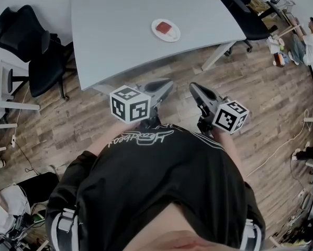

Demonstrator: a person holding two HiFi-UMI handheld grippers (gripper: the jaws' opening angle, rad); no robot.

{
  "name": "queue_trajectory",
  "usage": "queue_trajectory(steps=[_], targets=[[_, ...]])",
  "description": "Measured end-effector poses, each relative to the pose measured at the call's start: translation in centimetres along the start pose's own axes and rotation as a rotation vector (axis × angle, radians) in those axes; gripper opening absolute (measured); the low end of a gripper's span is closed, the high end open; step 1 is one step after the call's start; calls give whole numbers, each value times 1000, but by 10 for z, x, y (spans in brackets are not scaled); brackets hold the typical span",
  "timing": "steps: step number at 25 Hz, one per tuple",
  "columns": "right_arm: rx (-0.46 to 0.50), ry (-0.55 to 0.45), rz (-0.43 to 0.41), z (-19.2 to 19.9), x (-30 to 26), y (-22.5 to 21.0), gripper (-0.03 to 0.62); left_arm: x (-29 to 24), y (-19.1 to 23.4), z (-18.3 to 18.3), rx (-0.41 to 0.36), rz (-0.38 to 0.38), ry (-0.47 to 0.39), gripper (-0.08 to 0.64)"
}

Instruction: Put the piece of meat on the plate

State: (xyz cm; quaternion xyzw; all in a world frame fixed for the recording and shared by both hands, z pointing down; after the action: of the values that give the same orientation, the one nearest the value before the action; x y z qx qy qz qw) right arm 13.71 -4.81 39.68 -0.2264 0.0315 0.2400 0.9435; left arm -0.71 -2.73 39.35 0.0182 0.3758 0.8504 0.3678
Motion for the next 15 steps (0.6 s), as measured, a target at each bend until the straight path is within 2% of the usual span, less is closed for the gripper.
queue_trajectory(steps=[4, 15], targets=[[19, -5, -11, 8, 20, 15, 11, 11, -17, 18, -26, -12, -14, 8], [15, 16, 14, 29, 52, 34, 11, 24, -37, 52, 32, 30, -35, 8]])
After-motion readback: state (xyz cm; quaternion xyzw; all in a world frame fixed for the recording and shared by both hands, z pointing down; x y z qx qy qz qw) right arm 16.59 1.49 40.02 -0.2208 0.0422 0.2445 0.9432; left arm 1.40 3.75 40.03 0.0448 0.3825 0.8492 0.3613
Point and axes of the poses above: the fingertips, and each gripper's own axes: x backward along the fingers, y to its left, z out of its underside, the point moved 5 cm from there along x, backward along the fingers, and after that the axes turned 10 degrees about x, right-handed, at the moved point
